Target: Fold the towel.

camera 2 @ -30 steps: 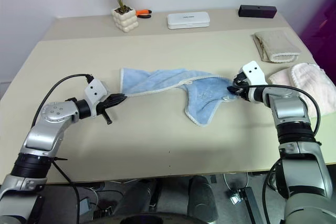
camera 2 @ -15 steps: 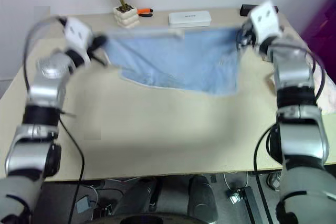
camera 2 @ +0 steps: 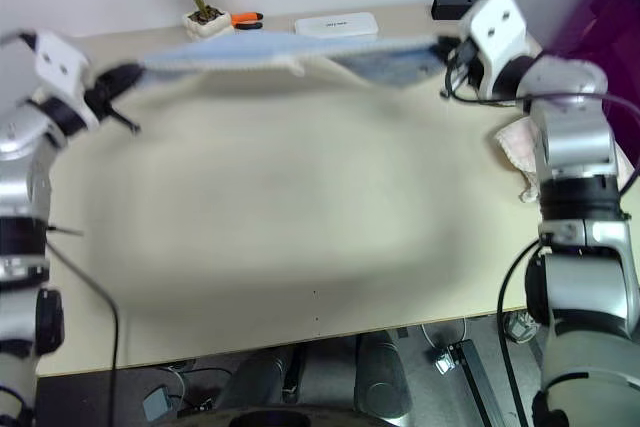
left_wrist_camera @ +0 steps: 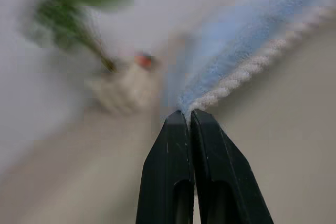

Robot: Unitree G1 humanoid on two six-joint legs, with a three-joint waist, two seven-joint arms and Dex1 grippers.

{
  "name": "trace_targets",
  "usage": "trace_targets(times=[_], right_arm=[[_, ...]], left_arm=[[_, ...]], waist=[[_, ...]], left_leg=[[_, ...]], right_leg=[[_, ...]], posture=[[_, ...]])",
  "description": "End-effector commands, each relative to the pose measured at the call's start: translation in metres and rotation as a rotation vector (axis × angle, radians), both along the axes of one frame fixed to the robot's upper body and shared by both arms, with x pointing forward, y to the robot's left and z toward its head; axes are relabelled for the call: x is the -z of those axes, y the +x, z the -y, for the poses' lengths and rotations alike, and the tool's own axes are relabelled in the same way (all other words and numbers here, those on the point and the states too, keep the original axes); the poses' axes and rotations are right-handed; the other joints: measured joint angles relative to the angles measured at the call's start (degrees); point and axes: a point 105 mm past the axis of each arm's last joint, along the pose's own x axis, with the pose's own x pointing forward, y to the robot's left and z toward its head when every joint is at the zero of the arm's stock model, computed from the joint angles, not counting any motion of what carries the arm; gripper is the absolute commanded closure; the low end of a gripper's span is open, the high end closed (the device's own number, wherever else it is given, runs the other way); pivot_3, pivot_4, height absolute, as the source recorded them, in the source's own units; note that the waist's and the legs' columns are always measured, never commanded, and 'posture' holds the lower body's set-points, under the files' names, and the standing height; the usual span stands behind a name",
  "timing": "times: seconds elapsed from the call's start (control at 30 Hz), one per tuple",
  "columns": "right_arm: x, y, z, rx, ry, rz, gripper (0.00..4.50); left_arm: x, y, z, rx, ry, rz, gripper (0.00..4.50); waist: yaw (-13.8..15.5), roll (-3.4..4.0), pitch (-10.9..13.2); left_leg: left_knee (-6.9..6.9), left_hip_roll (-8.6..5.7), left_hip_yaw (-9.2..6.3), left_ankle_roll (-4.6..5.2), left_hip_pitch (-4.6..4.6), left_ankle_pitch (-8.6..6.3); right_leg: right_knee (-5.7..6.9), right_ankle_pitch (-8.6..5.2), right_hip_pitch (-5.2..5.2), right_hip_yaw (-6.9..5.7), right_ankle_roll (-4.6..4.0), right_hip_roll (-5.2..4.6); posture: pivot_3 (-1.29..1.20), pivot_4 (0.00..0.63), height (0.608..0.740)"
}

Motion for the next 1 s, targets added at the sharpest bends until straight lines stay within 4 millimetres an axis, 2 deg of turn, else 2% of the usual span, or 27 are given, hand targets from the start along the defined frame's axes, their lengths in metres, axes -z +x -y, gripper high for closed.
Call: trace_targets(times=[0.03,0.13,0.23,0.37,0.43,0.5,0.73,1.0], right_arm=[[0.020,-0.037,-0.002,-0.110,-0.069,-0.145,4.47],[0.042,-0.067,0.003,-0.174,-0.109,-0.311,4.47],[0.054,-0.091,0.004,-0.237,-0.124,-0.426,4.47],[0.061,-0.107,0.003,-0.284,-0.120,-0.505,4.47],[0.063,-0.106,0.005,-0.273,-0.130,-0.496,4.47],[0.060,-0.090,0.007,-0.218,-0.123,-0.436,4.47],[0.068,-0.031,0.004,-0.091,-0.130,-0.301,4.47],[0.079,0.002,-0.006,-0.058,-0.114,-0.276,4.47]], left_arm=[[0.005,-0.053,0.007,0.068,0.054,-0.116,4.50],[0.025,-0.086,0.007,0.071,0.050,-0.264,4.50],[0.035,-0.115,0.010,0.105,0.046,-0.383,4.50],[0.047,-0.136,0.006,0.108,0.041,-0.512,4.50],[0.049,-0.139,0.004,0.100,0.040,-0.528,4.50],[0.049,-0.132,-0.002,0.066,0.031,-0.506,4.50],[0.059,-0.076,-0.026,-0.085,0.023,-0.392,4.50],[0.081,-0.039,-0.025,-0.083,0.007,-0.395,4.50]], waist=[[0.19,0.01,0.00],[1.58,0.06,0.07],[2.79,0.07,0.08],[3.47,0.05,0.09],[3.51,0.01,0.11],[3.47,0.01,0.11],[3.23,0.00,0.12],[3.03,-0.01,0.12]], left_leg=[[-0.05,0.04,0.01,-0.01,0.02,0.00],[-0.15,0.06,0.23,0.28,0.33,-0.17],[-0.13,0.12,0.32,0.29,0.44,-0.18],[-0.09,0.21,0.43,0.31,0.75,-0.20],[-0.09,0.21,0.46,0.33,0.82,-0.22],[-0.08,0.21,0.47,0.33,0.82,-0.21],[-0.20,0.27,0.51,0.30,1.06,-0.21],[-0.22,0.25,0.53,0.03,0.90,-0.07]], right_leg=[[-0.02,0.00,-0.02,0.04,-0.01,0.03],[0.00,0.01,0.14,0.22,-0.03,0.03],[-0.01,0.04,0.25,0.23,-0.06,0.05],[-0.12,0.02,0.65,0.21,-0.09,0.06],[-0.15,0.02,0.73,0.20,-0.09,0.05],[-0.15,0.02,0.73,0.20,-0.09,0.04],[-0.15,0.07,0.84,0.20,-0.12,0.09],[-0.16,0.09,0.64,0.21,-0.13,0.09]], posture=[[0.00,0.150,0.740],[0.00,0.150,0.740],[0.00,0.150,0.740],[0.00,0.150,0.740],[0.00,0.150,0.740],[0.00,0.150,0.740],[0.00,0.150,0.740],[0.00,0.150,0.740]])
